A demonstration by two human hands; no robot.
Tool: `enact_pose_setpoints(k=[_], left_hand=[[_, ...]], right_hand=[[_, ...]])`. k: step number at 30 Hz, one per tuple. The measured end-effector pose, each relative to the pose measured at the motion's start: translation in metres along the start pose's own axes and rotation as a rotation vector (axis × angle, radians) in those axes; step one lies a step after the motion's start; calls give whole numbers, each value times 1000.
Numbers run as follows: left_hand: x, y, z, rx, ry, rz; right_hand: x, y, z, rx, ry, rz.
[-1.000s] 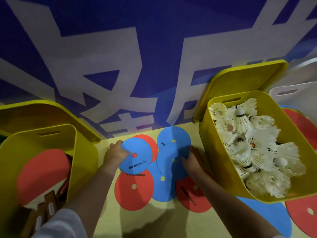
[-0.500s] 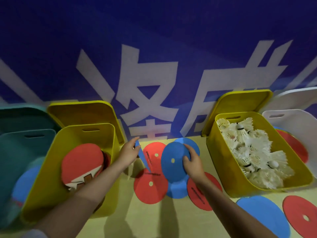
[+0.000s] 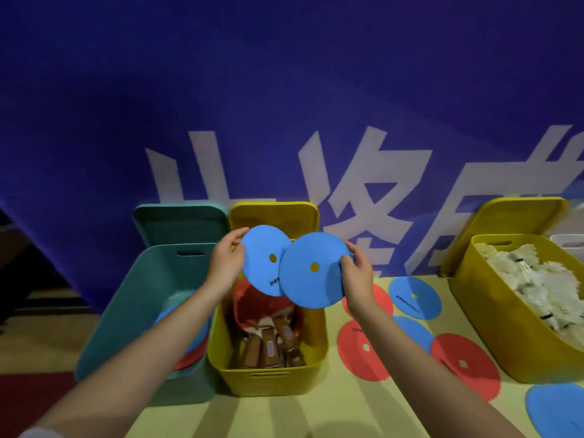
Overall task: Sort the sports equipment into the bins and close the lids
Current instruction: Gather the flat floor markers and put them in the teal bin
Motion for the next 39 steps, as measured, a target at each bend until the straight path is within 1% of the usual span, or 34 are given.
enact_pose_setpoints(k=[4, 7, 10, 13, 16, 19, 23, 28, 31, 34, 37, 39], left_hand=[[77, -5, -40, 39, 12, 76], [121, -9, -71, 94, -18, 92], [151, -12, -108, 162, -66, 78], [167, -14, -148, 205, -99, 47], [164, -15, -187, 263, -104, -3], [148, -17, -222, 339, -71, -57], [123, -30, -249, 395, -26, -88], [102, -31, -281, 465, -180, -132], [98, -30, -298, 447, -302, -151], [90, -27, -307, 428, -445, -236], [82, -22, -304, 454, -533, -274], [86, -27, -287, 418, -512, -236]], right_hand=[[-65, 21, 19, -19, 8, -38], [-112, 37, 29, -9, -9, -85], [-150, 45, 48, -52, -9, -102], [-179, 55, 70, -95, 36, -125], [-196, 60, 85, -102, 75, -143], [-205, 64, 96, -110, 111, -156], [-211, 58, 108, -91, 204, -175], [-221, 52, 118, -41, 283, -214], [-226, 51, 120, 4, 382, -249], [-226, 49, 120, 49, 462, -268], [-226, 49, 119, 87, 518, -297], [-228, 51, 118, 106, 555, -328]])
Point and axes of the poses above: each hand's wrist, its own y-axis away from the middle knuckle, its own x-axis out of the back of the hand, z = x × y, the point moved 8 cm from there along -y, towards the middle knuckle, and after that the axes turned 13 degrees about -y, right-handed, at the moved point
